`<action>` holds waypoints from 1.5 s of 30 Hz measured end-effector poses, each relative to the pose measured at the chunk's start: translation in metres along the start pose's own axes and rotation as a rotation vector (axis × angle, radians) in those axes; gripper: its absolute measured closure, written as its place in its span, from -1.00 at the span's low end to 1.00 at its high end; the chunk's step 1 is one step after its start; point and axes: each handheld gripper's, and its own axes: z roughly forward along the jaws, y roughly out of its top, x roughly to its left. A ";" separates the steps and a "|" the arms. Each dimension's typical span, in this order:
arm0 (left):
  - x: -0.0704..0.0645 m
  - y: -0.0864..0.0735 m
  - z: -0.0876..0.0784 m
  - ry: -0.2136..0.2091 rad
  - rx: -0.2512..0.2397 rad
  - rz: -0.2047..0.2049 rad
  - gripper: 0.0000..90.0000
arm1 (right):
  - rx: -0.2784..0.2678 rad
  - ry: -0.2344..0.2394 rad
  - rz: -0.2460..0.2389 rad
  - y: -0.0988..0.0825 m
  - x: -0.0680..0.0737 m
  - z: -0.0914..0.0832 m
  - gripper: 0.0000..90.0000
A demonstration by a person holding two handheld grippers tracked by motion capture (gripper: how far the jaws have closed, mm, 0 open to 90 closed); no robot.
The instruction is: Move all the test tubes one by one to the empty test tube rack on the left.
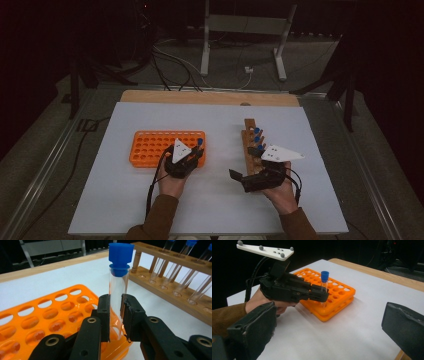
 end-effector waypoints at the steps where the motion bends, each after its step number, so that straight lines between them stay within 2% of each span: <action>1: 0.000 0.000 -0.001 0.000 -0.001 -0.003 0.73 | 0.002 0.004 -0.001 0.000 0.000 0.000 -1.00; 7: -0.002 -0.001 -0.003 0.008 0.001 0.008 0.73 | 0.004 0.009 -0.002 -0.001 0.002 0.002 -1.00; 10: -0.003 -0.003 -0.002 0.016 0.025 0.027 0.73 | 0.008 0.010 -0.003 -0.001 0.002 0.002 -1.00; 14: -0.004 -0.005 -0.002 0.021 0.030 0.030 0.73 | 0.009 0.011 -0.003 -0.001 0.003 0.003 -1.00; 21: -0.007 -0.009 0.002 0.037 0.063 0.063 0.73 | 0.010 0.015 -0.007 -0.002 0.003 0.003 -0.99; 31: -0.006 -0.010 0.001 0.038 0.063 0.041 0.73 | 0.008 0.015 -0.010 -0.001 0.004 0.002 -0.99; 32: -0.005 -0.010 0.001 0.033 0.062 0.032 0.71 | 0.009 0.015 -0.010 -0.001 0.004 0.002 -0.99; 35: -0.003 -0.009 -0.001 0.033 0.070 0.015 0.47 | 0.009 0.015 -0.010 -0.001 0.004 0.003 -0.99; 37: -0.001 -0.008 -0.005 0.031 0.072 0.007 0.37 | 0.011 0.018 -0.009 -0.001 0.004 0.003 -0.99; 40: 0.003 -0.005 -0.014 0.029 0.045 -0.015 0.23 | 0.012 0.019 -0.008 0.000 0.004 0.003 -0.99; 45: 0.011 0.001 -0.029 -0.029 0.050 -0.058 0.07 | 0.016 0.018 -0.007 -0.001 0.004 0.004 -0.99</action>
